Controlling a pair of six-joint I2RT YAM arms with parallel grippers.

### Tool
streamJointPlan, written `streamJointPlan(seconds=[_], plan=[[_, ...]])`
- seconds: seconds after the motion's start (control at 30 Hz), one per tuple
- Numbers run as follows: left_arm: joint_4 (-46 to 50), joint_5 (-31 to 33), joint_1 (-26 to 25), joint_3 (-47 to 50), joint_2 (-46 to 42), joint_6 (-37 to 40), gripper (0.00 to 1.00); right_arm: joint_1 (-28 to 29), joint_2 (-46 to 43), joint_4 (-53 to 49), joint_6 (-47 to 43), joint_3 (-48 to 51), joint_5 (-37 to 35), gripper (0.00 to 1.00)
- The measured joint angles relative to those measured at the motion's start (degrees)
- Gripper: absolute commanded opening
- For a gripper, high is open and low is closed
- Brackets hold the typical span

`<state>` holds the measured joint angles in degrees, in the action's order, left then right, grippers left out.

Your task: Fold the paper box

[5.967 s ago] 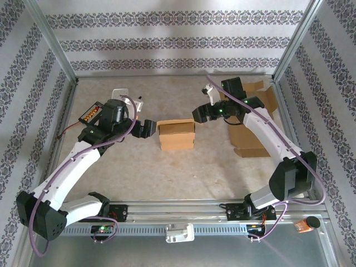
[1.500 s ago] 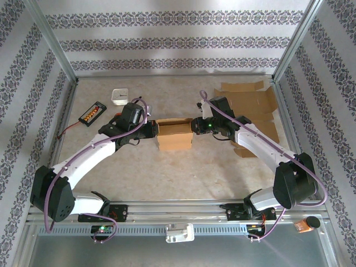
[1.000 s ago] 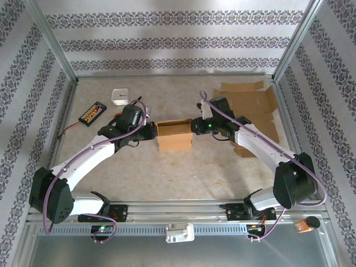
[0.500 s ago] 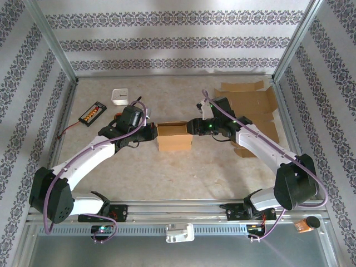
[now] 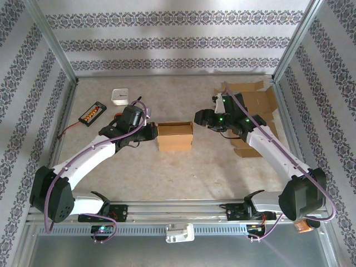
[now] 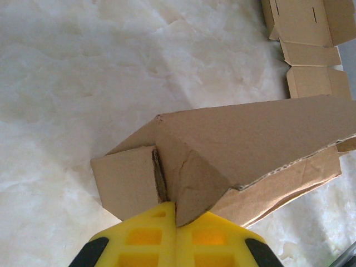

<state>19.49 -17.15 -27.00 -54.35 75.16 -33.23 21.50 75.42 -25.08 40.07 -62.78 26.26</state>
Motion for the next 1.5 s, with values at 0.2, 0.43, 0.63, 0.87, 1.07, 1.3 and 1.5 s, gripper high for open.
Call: streamJointPlan(seconds=[0.2, 0.43, 0.63, 0.87, 1.07, 1.3, 1.5], plan=[[-0.02, 0.00, 0.00, 0.00, 0.00, 0.00, 0.05, 0.15, 3.13, 0.76, 14.21, -0.22, -0.46, 0.56], [-0.04, 0.02, 0.00, 0.00, 0.00, 0.02, 0.04, 0.15, 6.78, 3.06, 20.48, -0.35, 0.92, 0.63], [-0.07, 0.02, 0.00, 0.00, 0.00, 0.02, 0.05, 2.16, 8.46, 5.18, 23.76, -0.35, 2.60, 0.50], [-0.70, -0.04, -0.02, 0.46, -0.04, -0.22, 0.18, 2.78, 7.19, 7.28, 24.50, 2.23, 1.66, 0.41], [-1.77, -0.90, -0.61, 1.20, -1.27, -0.57, 0.34, 2.78, 7.06, 8.68, 24.48, 3.15, 1.44, 0.38], [0.07, -0.79, -0.72, 4.39, -6.71, -2.14, 0.37, 2.78, 7.19, 9.09, 24.24, 3.28, 1.22, 0.37], [-0.15, 2.03, -0.76, 4.50, -12.96, -6.47, 0.48, 2.99, 7.23, 9.07, 23.61, 3.26, 1.03, 0.35]])
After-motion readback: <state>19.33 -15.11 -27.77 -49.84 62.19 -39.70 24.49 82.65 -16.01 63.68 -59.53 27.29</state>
